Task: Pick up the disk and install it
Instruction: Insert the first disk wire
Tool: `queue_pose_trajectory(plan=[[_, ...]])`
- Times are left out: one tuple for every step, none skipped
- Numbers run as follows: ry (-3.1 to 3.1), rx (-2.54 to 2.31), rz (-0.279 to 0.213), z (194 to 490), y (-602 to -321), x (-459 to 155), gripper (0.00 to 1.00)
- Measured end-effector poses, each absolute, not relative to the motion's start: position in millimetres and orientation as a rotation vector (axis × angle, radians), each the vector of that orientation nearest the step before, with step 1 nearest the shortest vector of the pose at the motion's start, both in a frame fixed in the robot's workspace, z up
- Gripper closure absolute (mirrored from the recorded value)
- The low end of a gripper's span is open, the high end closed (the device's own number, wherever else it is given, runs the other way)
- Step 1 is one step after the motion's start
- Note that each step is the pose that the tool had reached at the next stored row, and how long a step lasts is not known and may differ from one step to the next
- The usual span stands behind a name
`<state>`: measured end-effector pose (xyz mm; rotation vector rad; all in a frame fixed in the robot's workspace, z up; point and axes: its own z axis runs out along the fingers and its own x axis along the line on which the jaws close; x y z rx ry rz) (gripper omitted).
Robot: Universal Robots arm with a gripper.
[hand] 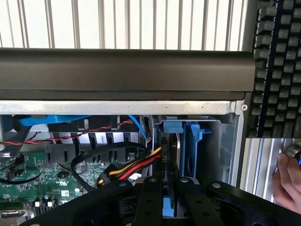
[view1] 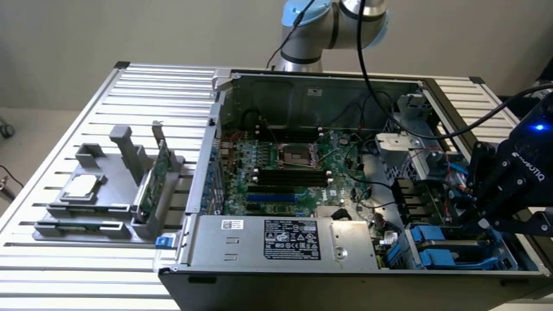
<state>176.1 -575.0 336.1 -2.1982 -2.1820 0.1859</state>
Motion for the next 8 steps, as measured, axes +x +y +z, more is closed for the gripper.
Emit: queue_pose_trajectory(plan=[[-2.181, -2.199, 0.186, 336.1, -575.0, 176.1, 0.84], [-2.179, -2.200, 0.186, 336.1, -575.0, 176.1, 0.84], [-2.177, -2.202, 0.186, 336.0, -575.0, 176.1, 0.84], [-2.175, -2.204, 0.186, 336.0, -575.0, 176.1, 0.84], [-2.173, -2.205, 0.186, 336.0, -575.1, 176.0, 0.84], [-2.172, -2.207, 0.186, 336.1, -575.1, 176.0, 0.84], [-2.169, -2.209, 0.186, 336.1, -575.1, 176.0, 0.84], [-2.167, -2.211, 0.187, 336.1, -575.1, 176.0, 0.84]])
